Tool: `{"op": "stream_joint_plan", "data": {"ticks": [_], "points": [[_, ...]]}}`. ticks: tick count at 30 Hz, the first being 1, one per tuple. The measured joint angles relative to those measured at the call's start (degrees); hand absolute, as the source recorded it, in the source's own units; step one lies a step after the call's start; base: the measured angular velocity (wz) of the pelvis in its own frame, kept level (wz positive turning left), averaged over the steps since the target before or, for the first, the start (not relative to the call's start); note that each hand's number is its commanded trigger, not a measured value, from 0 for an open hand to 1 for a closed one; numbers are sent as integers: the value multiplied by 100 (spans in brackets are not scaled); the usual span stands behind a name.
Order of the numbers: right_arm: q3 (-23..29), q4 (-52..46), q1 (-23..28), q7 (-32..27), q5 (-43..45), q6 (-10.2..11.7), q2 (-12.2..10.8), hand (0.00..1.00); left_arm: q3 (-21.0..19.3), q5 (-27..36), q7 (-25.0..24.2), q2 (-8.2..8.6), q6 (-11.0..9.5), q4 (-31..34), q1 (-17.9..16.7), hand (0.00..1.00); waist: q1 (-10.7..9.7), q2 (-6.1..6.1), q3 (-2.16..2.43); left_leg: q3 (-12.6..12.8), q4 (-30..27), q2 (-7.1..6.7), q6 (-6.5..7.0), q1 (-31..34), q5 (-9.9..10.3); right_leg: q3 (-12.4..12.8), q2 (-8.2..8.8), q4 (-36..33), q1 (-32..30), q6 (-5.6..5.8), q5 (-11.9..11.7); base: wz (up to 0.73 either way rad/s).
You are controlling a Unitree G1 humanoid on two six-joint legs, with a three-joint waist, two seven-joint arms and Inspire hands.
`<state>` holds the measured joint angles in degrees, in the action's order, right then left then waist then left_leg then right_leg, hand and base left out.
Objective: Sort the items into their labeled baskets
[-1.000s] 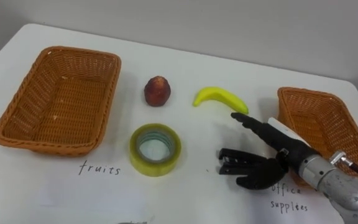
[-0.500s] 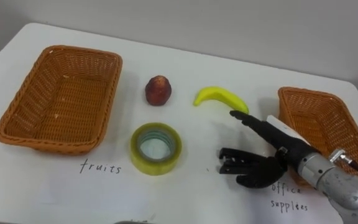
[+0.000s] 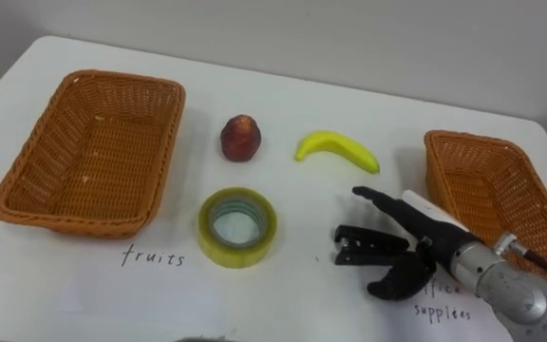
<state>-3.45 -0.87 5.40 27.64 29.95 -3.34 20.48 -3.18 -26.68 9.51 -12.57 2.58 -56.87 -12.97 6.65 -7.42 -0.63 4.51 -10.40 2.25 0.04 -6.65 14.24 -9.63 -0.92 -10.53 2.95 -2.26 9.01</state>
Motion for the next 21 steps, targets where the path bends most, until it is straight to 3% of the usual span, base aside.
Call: {"op": "stream_joint_plan", "data": {"ticks": [15, 21], "points": [[-4, -17, -81, 48, 416, -64, -5, 0, 10, 2, 5, 32, 6, 5, 24, 0, 5, 19, 10, 1, 3, 1, 0, 6, 0, 7, -8, 25, 1, 2, -8, 0], [-116, -61, -158, 104, 569, -232, -8, 0, 15, 6, 20, 31, 107, 23, 22, 0, 6, 38, 18, 5, 4, 4, 0, 5, 0, 5, -6, 0, -12, -1, -12, 0]]}}
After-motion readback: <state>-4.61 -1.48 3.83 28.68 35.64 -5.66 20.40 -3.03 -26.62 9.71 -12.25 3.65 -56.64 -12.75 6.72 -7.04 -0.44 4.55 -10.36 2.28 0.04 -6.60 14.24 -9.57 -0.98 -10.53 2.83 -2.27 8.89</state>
